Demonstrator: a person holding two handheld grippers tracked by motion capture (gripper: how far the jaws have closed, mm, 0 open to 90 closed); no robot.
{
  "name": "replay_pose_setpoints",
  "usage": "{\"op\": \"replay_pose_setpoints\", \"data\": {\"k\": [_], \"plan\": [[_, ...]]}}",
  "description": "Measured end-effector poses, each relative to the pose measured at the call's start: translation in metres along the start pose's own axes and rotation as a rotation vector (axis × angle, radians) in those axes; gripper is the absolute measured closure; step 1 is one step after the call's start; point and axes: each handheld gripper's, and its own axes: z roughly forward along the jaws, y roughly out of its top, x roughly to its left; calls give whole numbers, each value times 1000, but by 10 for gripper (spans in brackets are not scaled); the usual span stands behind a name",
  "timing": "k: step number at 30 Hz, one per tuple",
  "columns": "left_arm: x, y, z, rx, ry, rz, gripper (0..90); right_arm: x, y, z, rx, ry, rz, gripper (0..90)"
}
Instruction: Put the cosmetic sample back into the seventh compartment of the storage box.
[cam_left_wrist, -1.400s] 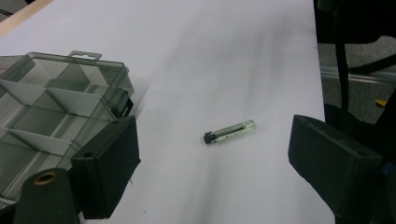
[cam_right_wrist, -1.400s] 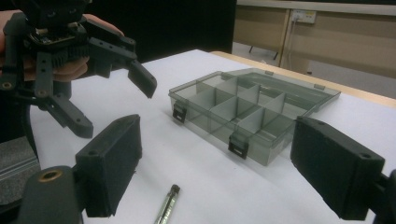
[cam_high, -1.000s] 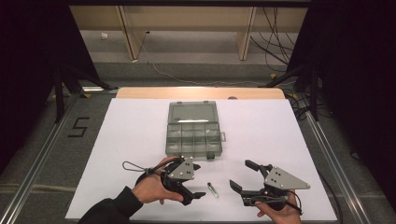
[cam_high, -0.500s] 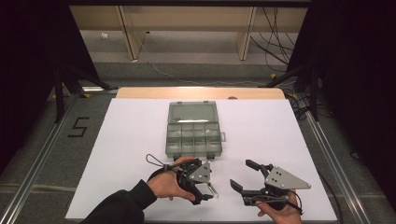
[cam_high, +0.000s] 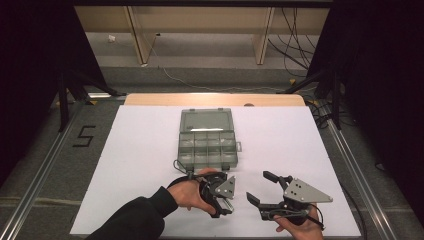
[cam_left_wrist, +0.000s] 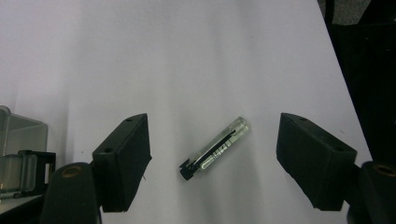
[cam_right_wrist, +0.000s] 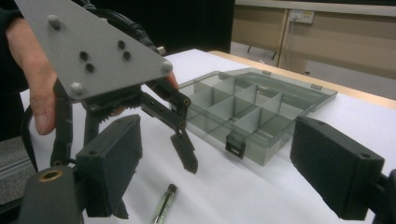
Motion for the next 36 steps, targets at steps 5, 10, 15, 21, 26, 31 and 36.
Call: {"op": "replay_pose_setpoints", "data": {"k": [5,10,15,21,26,31,36], "plan": [[3,3,4,30,-33,12,282,0,0,0,-1,0,0,179],[7,4,9,57,-43,18,324,-1,0,1,-16,-6,-26,179],[11,3,12,68,-62,22,348,-1,0,1,-12,-4,-22,179],[13,1,15,85,-81,29,399,-1,0,0,-6,-3,-25,179],[12,1,18,117,-106,37,465,-1,0,1,-8,-3,-27,180],[11,2,18,136,-125,38,546,-1,0,1,-9,-3,-27,180],[9,4,18,150,-138,43,608,-1,0,1,-6,0,-20,180]]}}
